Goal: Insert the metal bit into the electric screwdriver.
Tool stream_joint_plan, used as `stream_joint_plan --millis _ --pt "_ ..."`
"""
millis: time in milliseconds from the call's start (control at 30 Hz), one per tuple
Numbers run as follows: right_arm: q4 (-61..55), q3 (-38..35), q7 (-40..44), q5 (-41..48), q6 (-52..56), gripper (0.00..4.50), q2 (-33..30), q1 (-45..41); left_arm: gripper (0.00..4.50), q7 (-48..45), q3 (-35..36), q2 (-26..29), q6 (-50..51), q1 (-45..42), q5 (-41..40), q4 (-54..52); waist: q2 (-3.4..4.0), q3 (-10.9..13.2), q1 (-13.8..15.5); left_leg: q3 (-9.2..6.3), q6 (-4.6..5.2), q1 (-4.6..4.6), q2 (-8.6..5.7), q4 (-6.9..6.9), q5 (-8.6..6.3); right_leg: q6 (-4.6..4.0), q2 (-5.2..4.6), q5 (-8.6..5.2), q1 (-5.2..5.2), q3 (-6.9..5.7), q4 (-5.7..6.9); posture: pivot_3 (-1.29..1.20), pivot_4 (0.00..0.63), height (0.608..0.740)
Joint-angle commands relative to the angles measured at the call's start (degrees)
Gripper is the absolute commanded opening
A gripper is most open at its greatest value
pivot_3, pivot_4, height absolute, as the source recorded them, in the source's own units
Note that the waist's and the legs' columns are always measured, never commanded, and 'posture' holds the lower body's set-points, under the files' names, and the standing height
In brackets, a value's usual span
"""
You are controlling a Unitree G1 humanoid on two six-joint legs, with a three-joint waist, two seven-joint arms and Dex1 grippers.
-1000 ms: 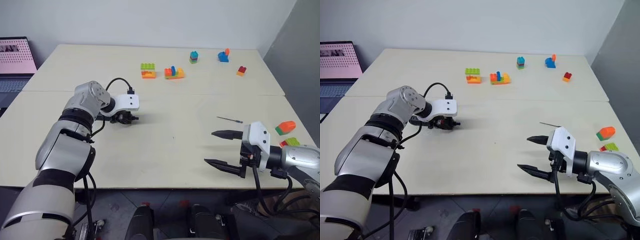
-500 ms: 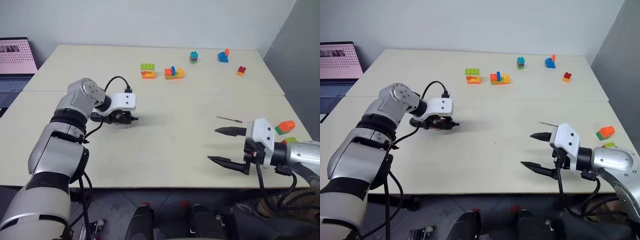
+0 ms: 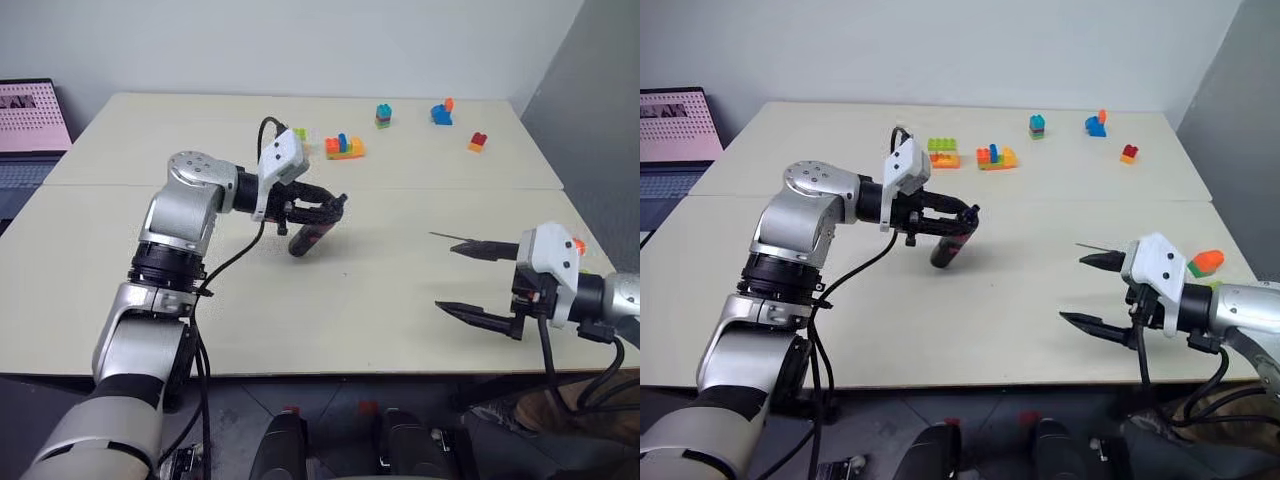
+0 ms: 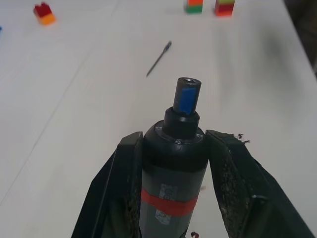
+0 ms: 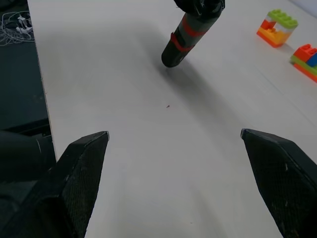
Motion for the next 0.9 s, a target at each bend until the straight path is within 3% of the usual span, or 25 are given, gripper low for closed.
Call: stream_joint_plan --millis 33,500,900 --pt "-0.55 -2.54 0.25 1.16 0.09 4.50 -1.13 -1.12 1.61 5.81 4.58 -1.74 4.83 1.32 -4.87 -6.55 0.00 0.00 -0.13 0.00 0.00 0.00 0.00 0.02 0.00 0.00 0.00 0.00 0.00 0.00 0.00 0.00 0.150 0.740" --pt "1.30 -0.08 0.54 1.75 0.10 4.50 -1.17 -5.11 1.61 27.35 10.43 -9.88 6.60 19.69 -10.70 -22.52 -0.01 -0.02 -0.43 0.07 0.00 0.02 -0.01 0.13 0.00 0.03 0.00 0.09 0.05 0.12 -0.05 0.00 0.150 0.740" --pt "6.63 4.67 5.20 0.94 -0.78 4.50 -2.09 -12.04 1.61 33.26 10.23 -8.93 3.80 28.56 -11.37 -28.06 0.03 -0.07 -0.50 0.09 0.00 0.07 -0.01 0.29 0.00 -0.15 0.00 0.14 0.12 0.14 -0.06 0.00 0.150 0.740"
